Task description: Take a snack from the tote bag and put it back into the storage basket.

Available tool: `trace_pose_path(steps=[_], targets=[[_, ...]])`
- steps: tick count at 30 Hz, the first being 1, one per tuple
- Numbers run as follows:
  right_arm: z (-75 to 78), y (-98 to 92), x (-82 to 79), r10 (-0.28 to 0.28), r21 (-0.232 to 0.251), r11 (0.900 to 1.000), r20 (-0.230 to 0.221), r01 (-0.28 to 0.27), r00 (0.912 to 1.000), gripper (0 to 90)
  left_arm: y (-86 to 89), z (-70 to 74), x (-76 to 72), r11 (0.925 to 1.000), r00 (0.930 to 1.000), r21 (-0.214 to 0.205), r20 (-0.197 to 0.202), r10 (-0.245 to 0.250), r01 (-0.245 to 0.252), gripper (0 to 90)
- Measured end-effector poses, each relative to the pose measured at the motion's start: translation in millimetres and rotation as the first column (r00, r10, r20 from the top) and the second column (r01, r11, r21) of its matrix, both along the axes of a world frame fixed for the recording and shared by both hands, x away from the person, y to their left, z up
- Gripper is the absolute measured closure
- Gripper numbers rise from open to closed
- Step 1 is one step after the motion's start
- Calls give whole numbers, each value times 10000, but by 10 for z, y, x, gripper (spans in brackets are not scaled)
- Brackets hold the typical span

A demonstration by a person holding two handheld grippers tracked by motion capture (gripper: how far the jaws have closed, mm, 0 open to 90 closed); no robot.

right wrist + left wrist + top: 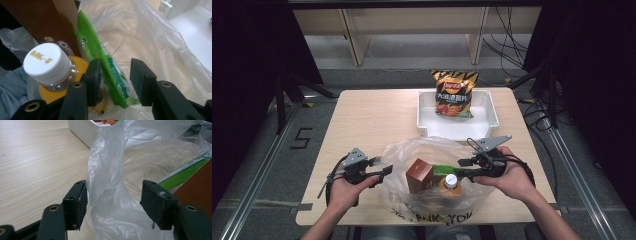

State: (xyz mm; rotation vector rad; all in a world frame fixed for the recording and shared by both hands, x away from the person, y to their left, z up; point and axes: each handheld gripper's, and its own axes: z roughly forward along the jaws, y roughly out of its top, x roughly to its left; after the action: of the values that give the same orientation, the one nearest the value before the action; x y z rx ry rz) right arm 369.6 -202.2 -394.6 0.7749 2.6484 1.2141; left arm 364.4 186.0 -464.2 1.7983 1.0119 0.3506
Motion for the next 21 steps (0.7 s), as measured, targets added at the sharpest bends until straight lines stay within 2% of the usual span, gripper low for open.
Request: trace_pose_path(steps=[2, 5, 6, 11, 12, 16, 17, 19, 20, 21], targets=[[-4, 11, 2, 254, -54, 9997, 2, -254, 9997, 659, 0, -1, 1, 10000, 10000, -1, 1, 2, -2, 376], [-31, 35, 7, 336, -289, 9990, 233, -329, 9992, 715, 2, -1, 2, 10000, 10000, 9, -1, 3, -3, 377], [-33, 37, 4, 435, -360, 9984, 182, -428, 9989, 737, 2, -2, 2, 10000, 10000, 4, -2, 6, -6, 376], [-31, 60, -3, 803, -354, 9963, 565, -783, 9952, 848, 3, -4, 3, 10000, 10000, 19, -1, -9, 9, 376], [-34, 65, 6, 1058, -273, 9942, 664, -1042, 9922, 870, 2, -4, 3, 10000, 10000, 13, -3, -8, 8, 376], [-26, 71, 4, 1129, -284, 9935, 931, -1107, 9892, 900, 3, -3, 3, 10000, 10000, 15, -5, -4, 4, 376], [-16, 66, 0, 1101, -315, 9937, 838, -1078, 9904, 900, 3, -3, 3, 10000, 10000, 12, -2, 4, -4, 376], [-10, 53, 25, 1104, -271, 9938, 1102, -1081, 9878, 900, 5, -4, 5, 10000, 10000, 26, 15, -36, 36, 376], [5, 44, 16, 955, -287, 9952, 960, -932, 9908, 900, 5, -4, 5, 10000, 10000, 25, 13, -33, 33, 376], [-1, 48, 26, 1000, -194, 9950, 1168, -984, 9881, 900, 4, -5, 5, 10000, 10000, 20, 3, -23, 23, 376]])
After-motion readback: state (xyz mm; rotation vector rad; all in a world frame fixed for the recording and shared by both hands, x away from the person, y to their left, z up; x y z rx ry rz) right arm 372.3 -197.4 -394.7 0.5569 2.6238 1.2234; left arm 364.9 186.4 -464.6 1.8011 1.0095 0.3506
